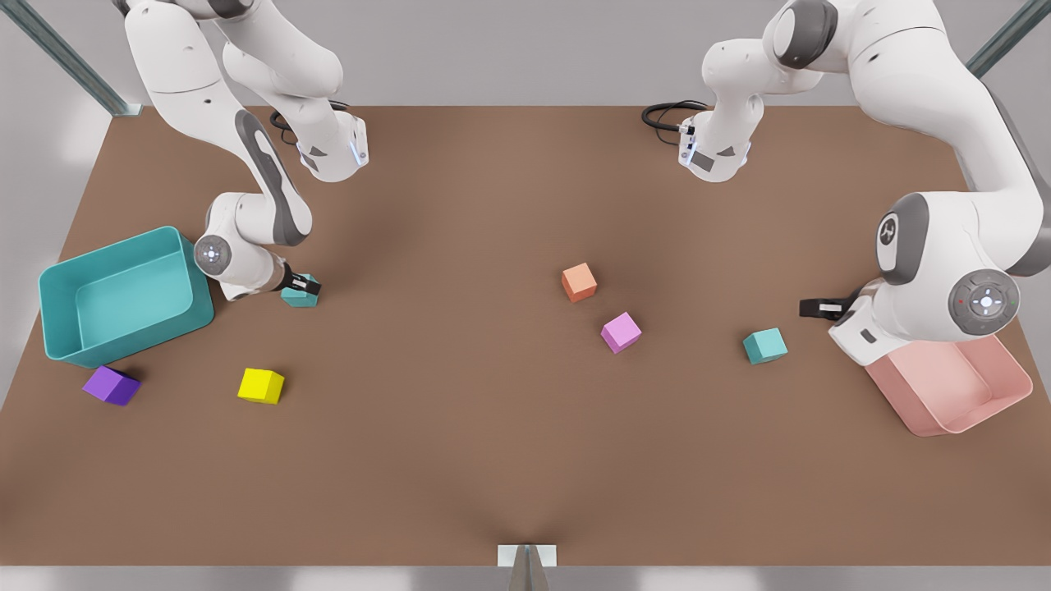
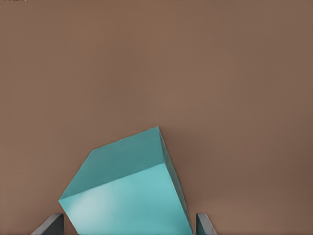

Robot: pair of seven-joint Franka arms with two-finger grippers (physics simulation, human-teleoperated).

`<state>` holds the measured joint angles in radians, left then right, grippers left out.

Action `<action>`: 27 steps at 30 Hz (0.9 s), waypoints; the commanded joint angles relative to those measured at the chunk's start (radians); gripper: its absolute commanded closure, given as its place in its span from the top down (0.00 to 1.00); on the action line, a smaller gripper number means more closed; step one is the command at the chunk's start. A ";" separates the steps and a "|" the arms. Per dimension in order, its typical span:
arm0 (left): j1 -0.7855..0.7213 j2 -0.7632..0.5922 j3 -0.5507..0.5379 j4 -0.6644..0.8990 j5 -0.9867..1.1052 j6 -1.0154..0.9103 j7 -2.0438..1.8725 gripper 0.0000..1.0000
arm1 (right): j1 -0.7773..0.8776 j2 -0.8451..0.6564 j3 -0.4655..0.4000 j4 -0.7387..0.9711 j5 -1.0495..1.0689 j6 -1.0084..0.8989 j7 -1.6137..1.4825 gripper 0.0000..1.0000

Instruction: Stack the two blue cubes on top of each other

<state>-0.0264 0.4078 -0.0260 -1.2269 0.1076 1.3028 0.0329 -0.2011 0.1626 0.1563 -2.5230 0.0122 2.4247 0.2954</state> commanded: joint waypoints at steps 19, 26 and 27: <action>0.027 -0.017 0.003 -0.238 -0.048 0.425 -0.286 1.00 | 0.000 0.041 0.002 -0.057 0.002 0.155 -0.009 0.59; 0.022 -0.017 0.000 -0.249 -0.057 0.406 -0.364 1.00 | 0.020 -0.159 0.083 -0.030 0.002 -0.047 -0.024 0.53; 0.020 -0.017 0.000 -0.249 -0.057 0.406 -0.364 1.00 | 0.032 -0.212 0.183 0.027 0.003 -0.127 -0.029 0.53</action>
<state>-0.0056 0.3917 -0.0260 -1.4754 0.0510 1.6644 -0.1434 -0.2494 -0.0108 0.2987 -2.5062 0.0376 2.4672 0.2613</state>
